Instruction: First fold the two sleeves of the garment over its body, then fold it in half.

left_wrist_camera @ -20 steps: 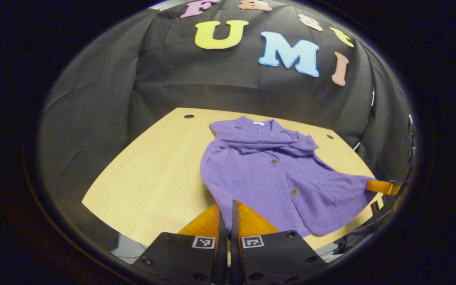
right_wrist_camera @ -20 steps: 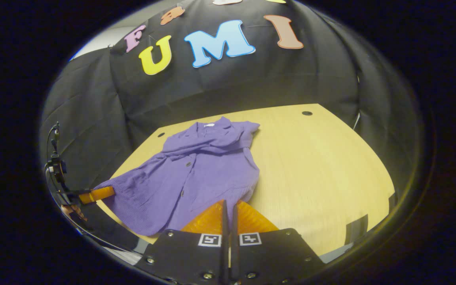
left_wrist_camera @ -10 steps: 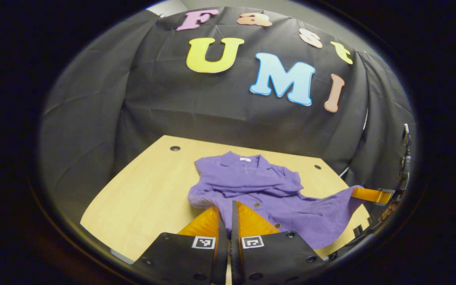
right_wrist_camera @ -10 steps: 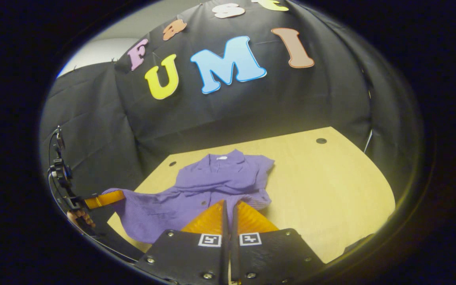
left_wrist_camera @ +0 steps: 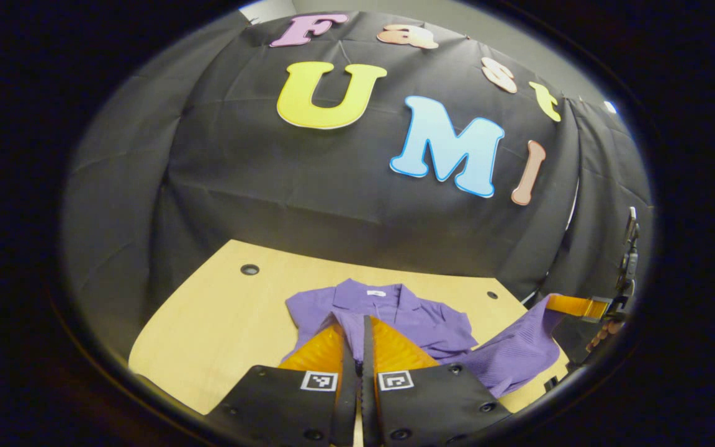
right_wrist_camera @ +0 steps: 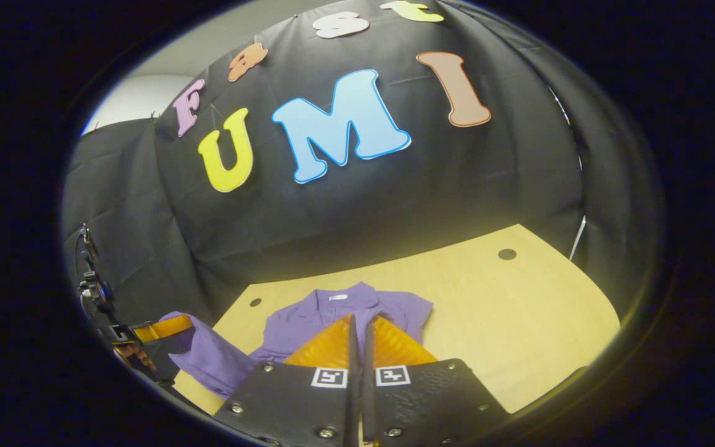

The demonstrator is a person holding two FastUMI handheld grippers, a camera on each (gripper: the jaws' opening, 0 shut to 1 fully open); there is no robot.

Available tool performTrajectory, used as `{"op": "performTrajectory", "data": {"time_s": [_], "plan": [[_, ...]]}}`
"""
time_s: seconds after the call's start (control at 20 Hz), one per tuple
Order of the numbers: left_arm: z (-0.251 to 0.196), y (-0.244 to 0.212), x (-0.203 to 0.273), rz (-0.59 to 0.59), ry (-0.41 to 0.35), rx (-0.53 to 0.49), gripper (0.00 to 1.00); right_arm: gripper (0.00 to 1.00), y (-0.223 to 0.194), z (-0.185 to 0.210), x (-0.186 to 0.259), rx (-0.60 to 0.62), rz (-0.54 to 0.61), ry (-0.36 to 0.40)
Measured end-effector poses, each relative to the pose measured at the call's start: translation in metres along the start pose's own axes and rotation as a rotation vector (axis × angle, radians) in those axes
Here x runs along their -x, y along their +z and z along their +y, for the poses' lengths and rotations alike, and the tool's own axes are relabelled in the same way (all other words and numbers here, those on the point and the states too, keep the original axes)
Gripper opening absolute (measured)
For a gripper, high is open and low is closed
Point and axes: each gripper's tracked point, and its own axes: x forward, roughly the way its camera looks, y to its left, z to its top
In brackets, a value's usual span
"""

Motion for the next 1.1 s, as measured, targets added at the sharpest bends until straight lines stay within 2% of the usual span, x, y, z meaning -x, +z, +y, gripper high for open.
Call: {"op": "performTrajectory", "data": {"time_s": [0.35, 0.6, 0.75, 0.9, 1.1], "plan": [[0.036, 0.029, -0.100, 0.022, -0.017, -0.013, 0.10, 0.02, 0.024, -0.011, -0.085, -0.001, 0.009, -0.078], [0.049, 0.044, -0.174, 0.030, -0.029, -0.059, 0.10, 0.02, 0.033, -0.032, -0.139, -0.007, 0.034, -0.140], [0.048, 0.040, -0.215, 0.052, -0.045, -0.097, 0.10, 0.03, 0.031, -0.046, -0.167, 0.000, 0.060, -0.178], [0.054, 0.028, -0.251, 0.079, -0.030, -0.158, 0.10, 0.00, 0.020, -0.063, -0.195, 0.000, 0.101, -0.221], [0.059, 0.019, -0.282, 0.084, -0.003, -0.204, 0.10, 0.03, 0.007, -0.083, -0.219, 0.012, 0.142, -0.272]]}}
